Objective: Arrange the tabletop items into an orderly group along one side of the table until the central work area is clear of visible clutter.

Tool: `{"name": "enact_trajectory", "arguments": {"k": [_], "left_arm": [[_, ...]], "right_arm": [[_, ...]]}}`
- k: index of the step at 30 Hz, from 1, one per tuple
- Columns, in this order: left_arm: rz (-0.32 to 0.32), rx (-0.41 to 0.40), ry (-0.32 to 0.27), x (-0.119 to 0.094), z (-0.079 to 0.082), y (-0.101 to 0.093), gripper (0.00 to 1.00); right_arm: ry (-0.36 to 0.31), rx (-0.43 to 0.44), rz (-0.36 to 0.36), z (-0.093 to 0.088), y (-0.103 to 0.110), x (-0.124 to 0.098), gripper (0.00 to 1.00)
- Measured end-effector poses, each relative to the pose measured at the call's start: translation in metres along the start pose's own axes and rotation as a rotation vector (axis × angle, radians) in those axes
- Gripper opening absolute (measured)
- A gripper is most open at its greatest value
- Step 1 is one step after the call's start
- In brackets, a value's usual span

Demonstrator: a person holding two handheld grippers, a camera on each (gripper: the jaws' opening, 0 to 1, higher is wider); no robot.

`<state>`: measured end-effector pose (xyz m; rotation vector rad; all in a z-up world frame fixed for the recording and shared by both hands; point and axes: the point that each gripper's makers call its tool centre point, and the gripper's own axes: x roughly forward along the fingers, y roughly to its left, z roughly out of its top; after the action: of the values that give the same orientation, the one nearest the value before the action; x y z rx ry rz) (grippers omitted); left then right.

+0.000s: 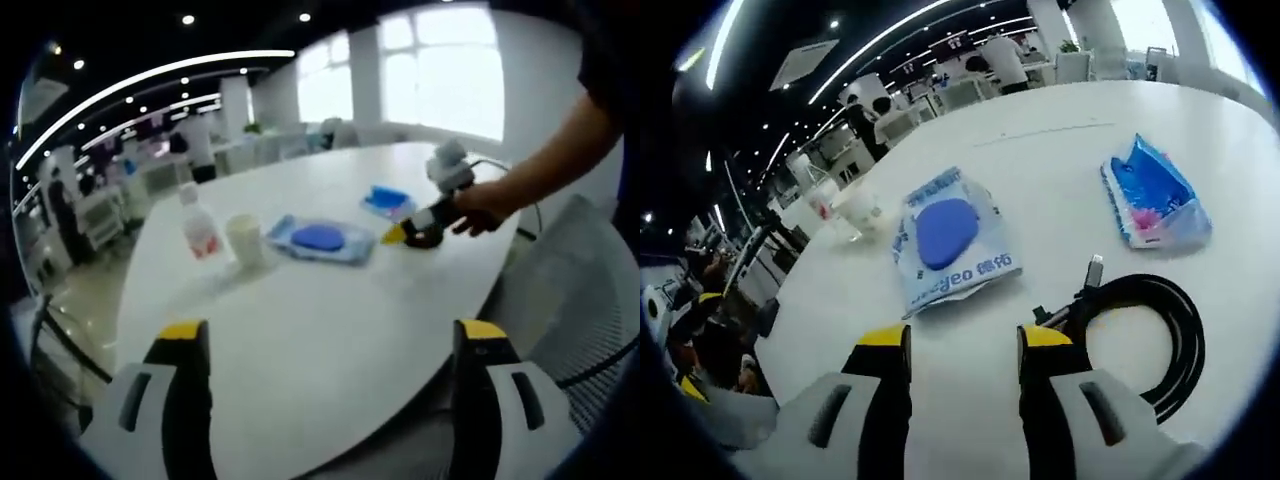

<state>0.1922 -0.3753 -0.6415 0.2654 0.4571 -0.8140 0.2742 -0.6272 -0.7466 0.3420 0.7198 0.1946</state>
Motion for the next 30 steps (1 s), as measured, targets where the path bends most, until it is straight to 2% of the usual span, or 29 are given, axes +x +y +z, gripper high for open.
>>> {"name": "enact_trajectory", "arguments": {"k": [3, 7, 20, 22, 24, 28, 30], "left_arm": [[0.001, -0.002, 0.003, 0.0, 0.0, 0.0, 0.98], [0.002, -0.004, 0.009, 0.0, -0.001, 0.0, 0.98], [0.015, -0.008, 0.019, 0.0, -0.002, 0.003, 0.97], [0.018, -0.006, 0.02, 0.0, -0.002, 0.004, 0.97], [0.02, -0.008, 0.021, 0.0, -0.002, 0.004, 0.97], [0.029, -0.009, 0.021, -0.001, -0.002, 0.006, 0.97], [0.033, -0.009, 0.02, -0.001, -0.002, 0.007, 0.97]], "right_arm": [[-0.003, 0.037, 0.002, 0.0, 0.002, 0.004, 0.42], [-0.015, 0.132, 0.0, 0.001, 0.002, 0.012, 0.42], [-0.022, 0.274, -0.008, 0.009, 0.011, 0.031, 0.36], [-0.029, 0.335, -0.008, 0.012, 0.013, 0.034, 0.35], [-0.034, 0.386, -0.017, 0.013, 0.013, 0.037, 0.32], [-0.042, 0.498, -0.025, 0.012, 0.013, 0.041, 0.19], [-0.044, 0.514, -0.03, 0.011, 0.012, 0.042, 0.11]]}}
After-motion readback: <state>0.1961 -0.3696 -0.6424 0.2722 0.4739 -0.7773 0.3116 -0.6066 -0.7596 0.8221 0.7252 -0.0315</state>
